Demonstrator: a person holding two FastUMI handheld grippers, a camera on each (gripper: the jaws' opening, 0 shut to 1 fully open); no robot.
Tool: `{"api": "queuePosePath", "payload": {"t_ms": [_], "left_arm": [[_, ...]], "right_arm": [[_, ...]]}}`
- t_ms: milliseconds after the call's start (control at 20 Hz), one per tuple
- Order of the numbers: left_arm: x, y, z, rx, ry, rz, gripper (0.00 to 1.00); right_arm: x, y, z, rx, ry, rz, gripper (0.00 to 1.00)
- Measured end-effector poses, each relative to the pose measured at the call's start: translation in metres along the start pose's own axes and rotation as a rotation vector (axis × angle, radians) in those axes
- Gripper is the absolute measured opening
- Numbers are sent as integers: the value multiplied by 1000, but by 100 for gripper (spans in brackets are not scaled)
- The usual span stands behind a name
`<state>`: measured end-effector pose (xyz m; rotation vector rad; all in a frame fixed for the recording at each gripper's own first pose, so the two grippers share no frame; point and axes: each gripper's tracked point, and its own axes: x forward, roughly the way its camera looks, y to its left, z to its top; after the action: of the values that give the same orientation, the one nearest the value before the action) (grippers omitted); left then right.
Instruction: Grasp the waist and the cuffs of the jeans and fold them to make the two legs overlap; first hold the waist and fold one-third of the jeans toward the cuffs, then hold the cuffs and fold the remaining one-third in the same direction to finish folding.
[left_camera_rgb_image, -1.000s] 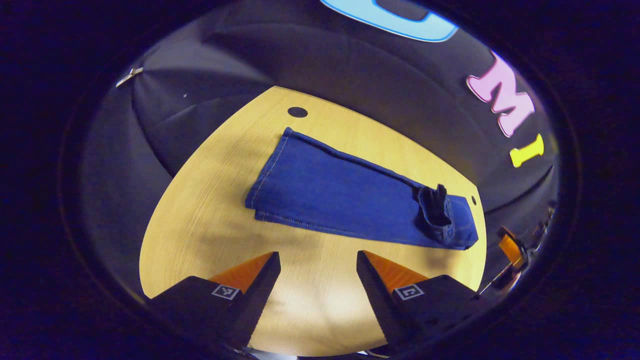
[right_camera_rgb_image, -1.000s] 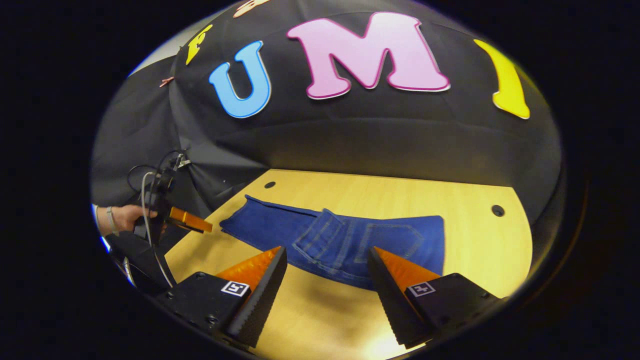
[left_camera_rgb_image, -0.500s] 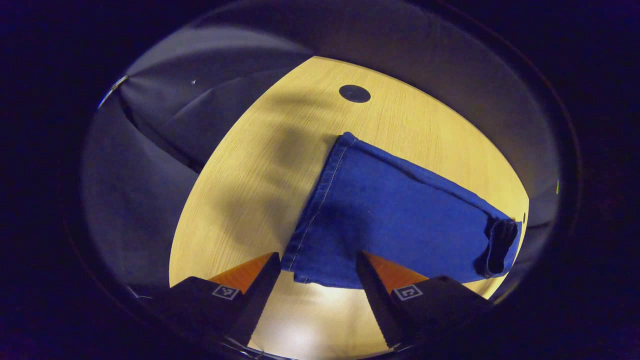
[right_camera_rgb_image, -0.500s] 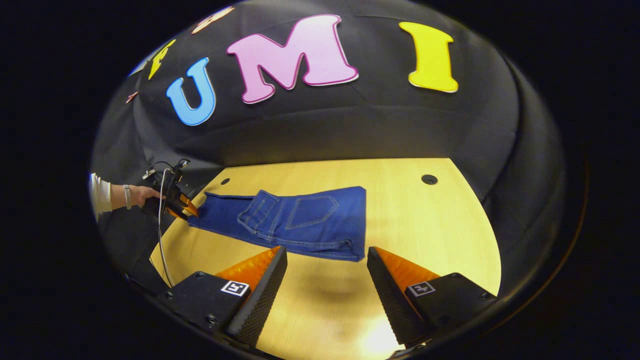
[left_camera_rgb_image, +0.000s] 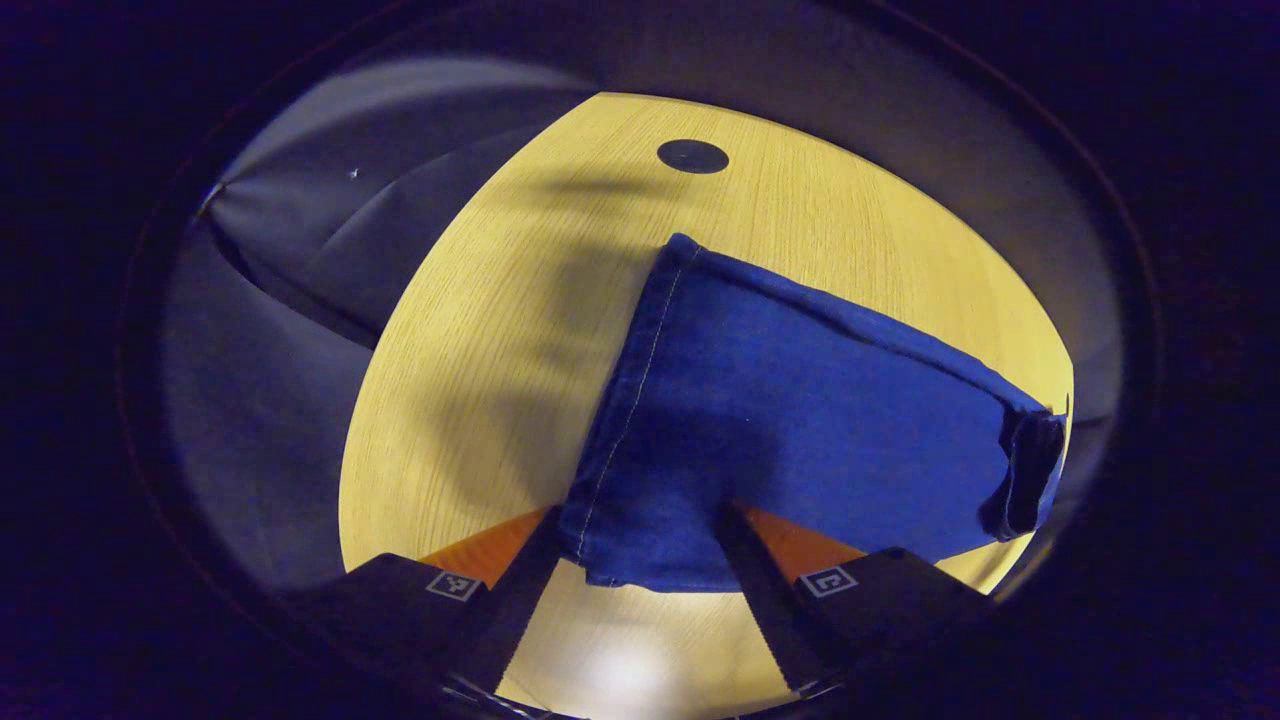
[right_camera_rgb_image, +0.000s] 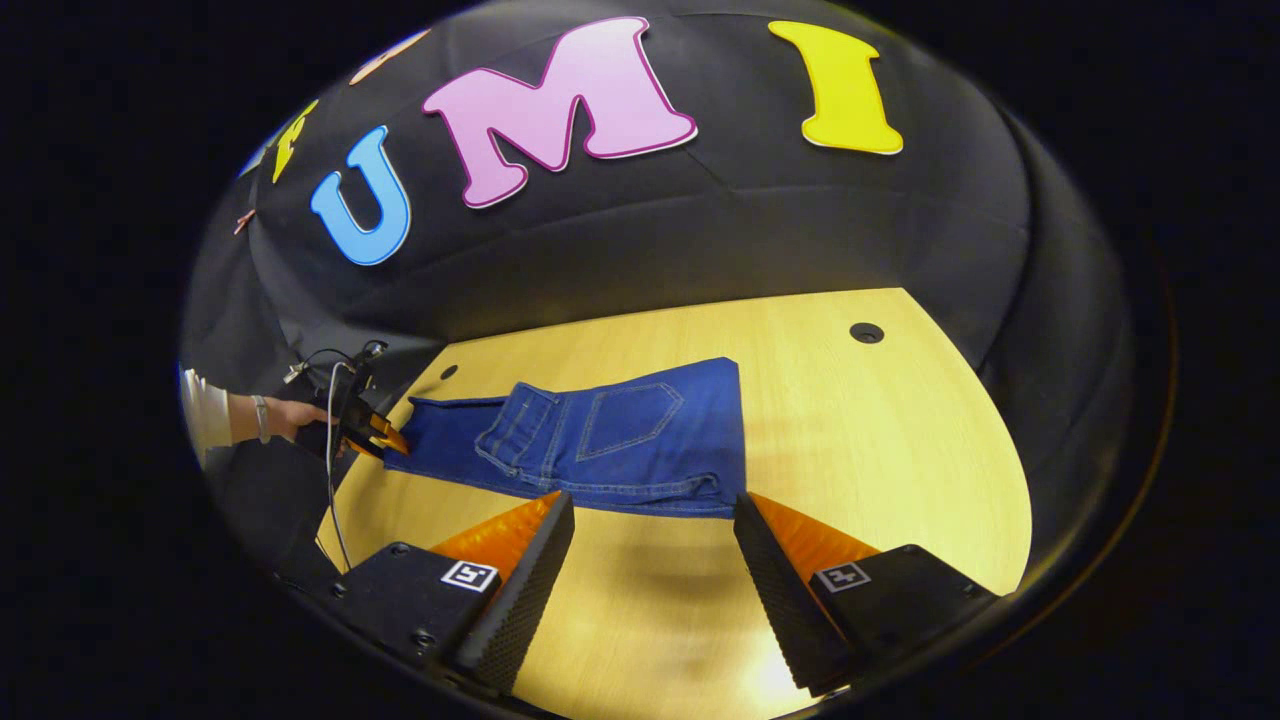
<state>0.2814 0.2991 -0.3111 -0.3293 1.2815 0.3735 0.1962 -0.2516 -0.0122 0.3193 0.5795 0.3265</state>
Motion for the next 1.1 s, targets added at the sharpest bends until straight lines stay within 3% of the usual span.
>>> {"api": "queuePosePath", "payload": {"t_ms": [100, 150, 250, 400, 500, 700, 950, 1100], "left_arm": [[3, -5, 4, 9, -12, -14, 96], [4, -13, 6, 5, -30, -48, 77], [1, -21, 7, -8, -60, -32, 19], [-2, -26, 7, -37, -63, -55, 10], [-14, -39, 10, -53, -101, -114, 7], [-82, -85, 22, 87, -227, -232, 7], [-185, -210, 9, 276, -382, -407, 6], [-218, -307, -16, 420, -438, -496, 6]], "right_arm": [[0, -1, -3, -1, 6, -4, 98], [0, -1, -3, -3, 10, -9, 98], [-3, -2, -2, -5, 7, -8, 99], [-6, -4, 0, -6, 1, -12, 99], [-7, -6, 3, 0, -7, -14, 99], [-8, -12, 11, 29, -21, -10, 99], [-7, -20, 24, 42, -38, -7, 99], [-14, -27, 33, 29, -60, -6, 99]]}}
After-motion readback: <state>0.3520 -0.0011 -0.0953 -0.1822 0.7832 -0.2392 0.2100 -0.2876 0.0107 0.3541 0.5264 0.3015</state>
